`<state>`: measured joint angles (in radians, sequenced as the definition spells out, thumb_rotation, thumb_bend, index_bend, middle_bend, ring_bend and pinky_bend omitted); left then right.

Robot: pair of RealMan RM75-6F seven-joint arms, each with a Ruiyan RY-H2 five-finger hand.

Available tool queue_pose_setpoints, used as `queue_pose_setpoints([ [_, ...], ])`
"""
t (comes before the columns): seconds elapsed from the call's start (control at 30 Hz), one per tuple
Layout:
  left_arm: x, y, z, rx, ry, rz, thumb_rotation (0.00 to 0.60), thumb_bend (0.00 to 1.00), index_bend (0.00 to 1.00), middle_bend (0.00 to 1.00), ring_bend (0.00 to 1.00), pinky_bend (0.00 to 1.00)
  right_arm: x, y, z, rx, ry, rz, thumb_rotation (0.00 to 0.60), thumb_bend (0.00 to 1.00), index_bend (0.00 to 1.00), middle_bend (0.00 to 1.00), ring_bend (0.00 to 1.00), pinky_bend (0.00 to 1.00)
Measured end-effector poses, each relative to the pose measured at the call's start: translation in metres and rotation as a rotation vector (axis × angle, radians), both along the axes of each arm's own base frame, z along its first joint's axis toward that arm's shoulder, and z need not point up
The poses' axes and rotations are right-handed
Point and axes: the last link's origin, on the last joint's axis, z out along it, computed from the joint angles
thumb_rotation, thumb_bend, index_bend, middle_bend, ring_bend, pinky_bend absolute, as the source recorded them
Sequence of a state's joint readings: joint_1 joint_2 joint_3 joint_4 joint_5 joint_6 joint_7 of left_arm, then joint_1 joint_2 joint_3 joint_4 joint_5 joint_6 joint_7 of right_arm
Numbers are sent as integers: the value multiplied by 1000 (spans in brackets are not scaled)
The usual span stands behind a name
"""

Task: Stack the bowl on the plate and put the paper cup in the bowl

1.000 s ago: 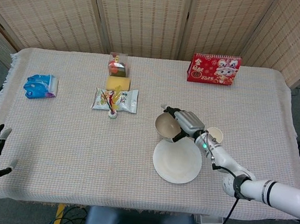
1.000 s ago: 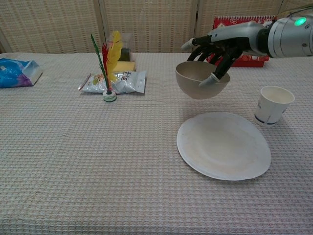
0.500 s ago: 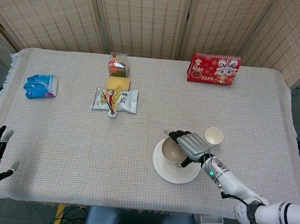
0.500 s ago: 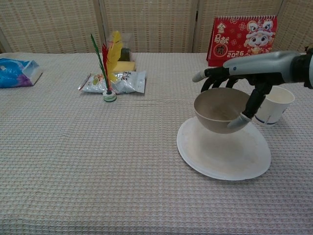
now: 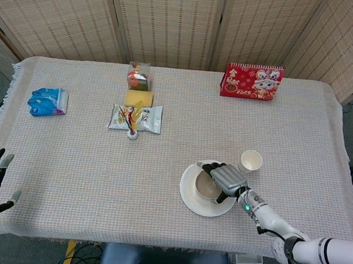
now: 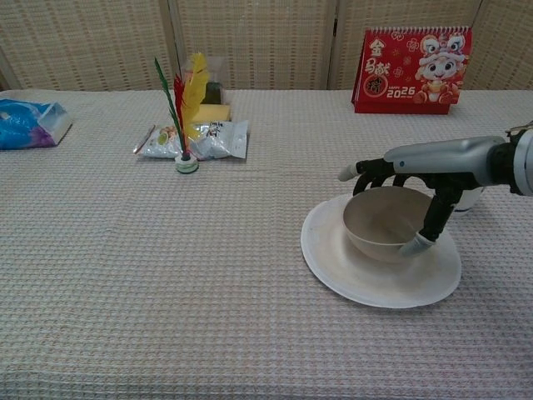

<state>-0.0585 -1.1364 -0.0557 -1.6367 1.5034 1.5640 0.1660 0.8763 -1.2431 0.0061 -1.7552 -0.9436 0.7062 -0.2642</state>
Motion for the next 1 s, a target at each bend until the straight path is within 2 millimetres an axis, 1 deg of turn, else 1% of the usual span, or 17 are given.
queue_pose_setpoints([
  [0.07,0,0,0,0,1,1,600,314,0,0,0,259,-3,0,-3,13,4,-7,600,188,0,107,152,425],
  [0.13,0,-1,1,2,1,0,600,314,0,0,0,259,-4,0,-5,30,12,-7,600,162,0,63,116,368],
  [0.2,0,-1,1,4,0,-1,600,314,0,0,0,259,-6,1,-5,47,26,-4,600,129,0,11,45,250],
  [0.27,1,-2,2,6,0,-3,600,314,0,0,0,259,-6,1,-2,65,42,-3,600,109,0,0,6,165],
  [0.4,0,-1,1,4,2,-3,600,314,0,0,0,259,-4,0,9,66,47,-1,600,95,0,0,0,66],
  [0.5,0,0,0,0,4,-1,600,314,0,0,0,259,0,-1,20,55,44,5,600,90,0,0,0,17],
  [0.6,0,0,-1,-1,6,0,600,314,0,0,0,259,4,-2,33,37,36,9,600,87,0,0,0,0],
  [0.8,1,0,-1,0,6,-2,600,314,0,0,0,259,13,-2,57,3,0,8,600,87,0,0,0,0],
  [0.93,0,0,-1,2,8,-2,600,314,0,0,0,259,16,-2,81,-65,-32,24,600,87,0,0,0,0],
  [1.0,0,0,-2,1,11,-2,600,315,0,0,0,259,15,-2,93,-108,-43,29,600,87,0,0,0,0],
])
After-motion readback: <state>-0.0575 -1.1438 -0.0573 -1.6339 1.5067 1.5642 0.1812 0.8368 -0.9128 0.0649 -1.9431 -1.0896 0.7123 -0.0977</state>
